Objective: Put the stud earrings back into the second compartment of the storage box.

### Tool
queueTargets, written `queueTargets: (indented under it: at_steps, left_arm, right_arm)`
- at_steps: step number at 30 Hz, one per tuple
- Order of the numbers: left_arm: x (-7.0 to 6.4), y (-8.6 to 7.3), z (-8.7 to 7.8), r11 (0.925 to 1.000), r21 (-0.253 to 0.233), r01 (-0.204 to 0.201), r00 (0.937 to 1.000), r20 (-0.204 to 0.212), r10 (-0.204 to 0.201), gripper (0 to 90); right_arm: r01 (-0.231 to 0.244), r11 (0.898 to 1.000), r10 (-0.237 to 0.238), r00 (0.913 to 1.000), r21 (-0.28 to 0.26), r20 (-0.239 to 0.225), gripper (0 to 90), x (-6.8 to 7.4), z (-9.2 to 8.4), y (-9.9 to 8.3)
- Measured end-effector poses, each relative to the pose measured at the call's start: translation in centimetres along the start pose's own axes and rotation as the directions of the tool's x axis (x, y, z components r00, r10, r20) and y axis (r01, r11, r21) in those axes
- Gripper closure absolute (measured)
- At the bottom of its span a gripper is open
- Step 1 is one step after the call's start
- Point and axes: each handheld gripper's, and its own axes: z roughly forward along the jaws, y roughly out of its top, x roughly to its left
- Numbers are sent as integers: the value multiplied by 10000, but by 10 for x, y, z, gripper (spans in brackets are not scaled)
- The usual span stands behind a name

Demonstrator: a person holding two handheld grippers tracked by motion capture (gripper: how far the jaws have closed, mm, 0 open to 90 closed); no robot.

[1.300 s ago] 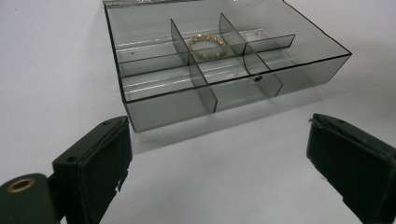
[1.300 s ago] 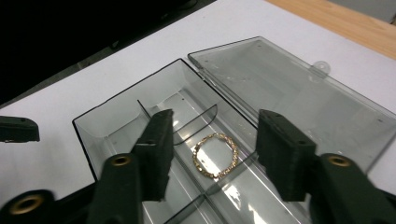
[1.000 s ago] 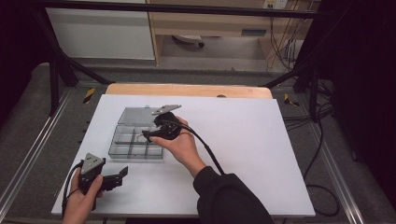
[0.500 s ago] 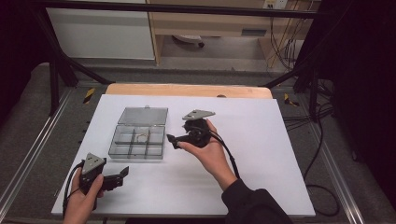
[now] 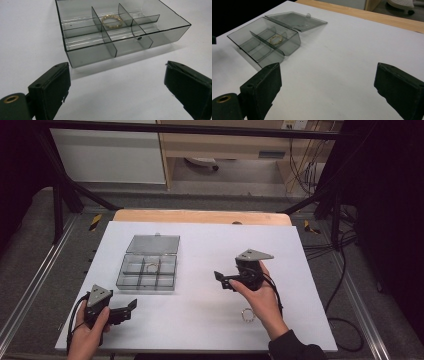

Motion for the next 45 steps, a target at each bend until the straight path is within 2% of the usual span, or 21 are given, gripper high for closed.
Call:
queueTargets:
  at_steps: [5, 10, 19, 23, 27, 29, 31, 36, 41, 45]
  left_arm:
    - [-1, 0, 1, 10000, 67, -71, 10000, 14, 71, 72]
    - [-1, -2, 1, 10000, 87, 15, 10000, -46, -14, 72]
    - [0, 0, 0, 10000, -14, 18, 10000, -9, -18, 72]
    - [0, 1, 0, 10000, -43, 12, 10000, 17, -12, 72]
    - [0, 0, 0, 10000, 29, -7, 10000, 4, 7, 72]
    - [1, 0, -1, 10000, -3, -1, 10000, 3, 1, 72]
    - [1, 1, -1, 10000, -13, -11, 10000, -4, 11, 72]
    - [0, 1, -1, 10000, -49, 4, 10000, 22, -4, 72]
    - [0, 1, 0, 10000, -17, -47, 10000, 2, 47, 72]
    - [1, 1, -1, 10000, -51, -18, 10000, 2, 18, 72]
  right_arm:
    - [-378, 9993, 378, 9989, -16, 291, 87, -16, -17, -20]
    - [-381, 9991, 369, 9971, 167, 665, 87, -26, -31, -41]
    - [-833, 9957, 795, 9931, 418, 859, 114, -29, -51, -68]
    - [-1012, 9932, 959, 9914, 568, 890, 155, -31, -59, -80]
    - [-1367, 9874, 1296, 9877, 801, 870, 205, -33, -62, -92]
    - [-1351, 9848, 1248, 9875, 1095, 963, 227, -33, -62, -96]
    - [-1399, 9838, 1295, 9869, 1117, 957, 246, -33, -63, -98]
    - [-1121, 9857, 1001, 9901, 1256, 981, 294, -31, -61, -99]
    - [-1078, 9818, 949, 9916, 1563, 878, 319, -26, -54, -100]
    - [-881, 9810, 736, 9934, 1731, 885, 334, -22, -50, -100]
